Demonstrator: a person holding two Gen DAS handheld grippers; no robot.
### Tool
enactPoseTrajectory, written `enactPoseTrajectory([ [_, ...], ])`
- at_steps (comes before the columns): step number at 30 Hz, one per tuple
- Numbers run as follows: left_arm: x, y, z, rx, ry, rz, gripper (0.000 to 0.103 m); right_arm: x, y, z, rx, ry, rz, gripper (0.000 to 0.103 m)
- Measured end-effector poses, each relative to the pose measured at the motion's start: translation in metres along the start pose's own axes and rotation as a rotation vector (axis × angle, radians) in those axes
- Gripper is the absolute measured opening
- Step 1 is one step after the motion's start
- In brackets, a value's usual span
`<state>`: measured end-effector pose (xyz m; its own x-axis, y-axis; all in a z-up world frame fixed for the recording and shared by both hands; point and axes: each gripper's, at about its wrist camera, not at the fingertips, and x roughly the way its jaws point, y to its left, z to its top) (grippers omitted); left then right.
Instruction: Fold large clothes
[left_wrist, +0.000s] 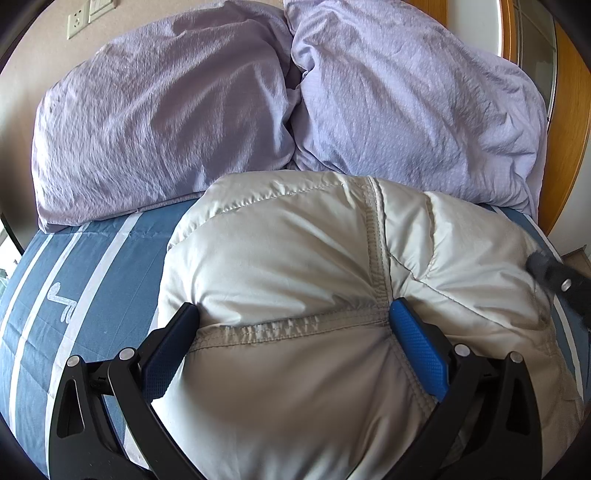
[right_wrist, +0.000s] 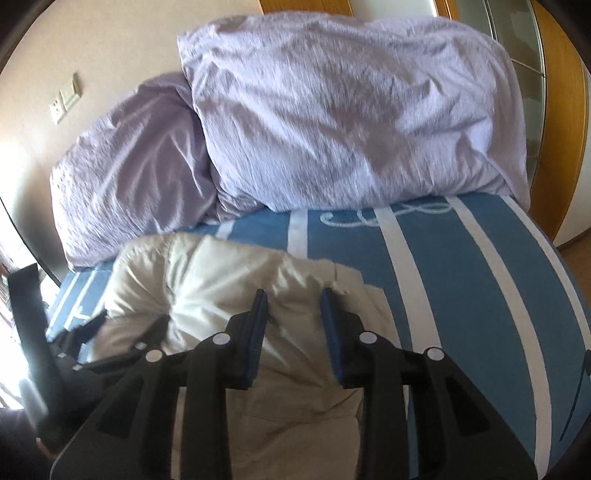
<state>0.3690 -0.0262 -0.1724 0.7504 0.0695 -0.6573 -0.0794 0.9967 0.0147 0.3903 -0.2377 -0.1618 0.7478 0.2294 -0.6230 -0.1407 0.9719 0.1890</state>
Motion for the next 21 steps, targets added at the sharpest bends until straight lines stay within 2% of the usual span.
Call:
enactPoseTrajectory([
  [5, -0.002, -0.002, 0.0, 0.0, -0.005, -0.001, 0.102, 0.012, -0.005, -0.012, -0.001, 0.019, -0.018, 0.026],
  [21, -0.003, -0.003, -0.001, 0.004, -0.018, 0.011, 0.102, 0.031, -0.006, -0.029, -0.048, -0.002, -0.034, 0.026],
])
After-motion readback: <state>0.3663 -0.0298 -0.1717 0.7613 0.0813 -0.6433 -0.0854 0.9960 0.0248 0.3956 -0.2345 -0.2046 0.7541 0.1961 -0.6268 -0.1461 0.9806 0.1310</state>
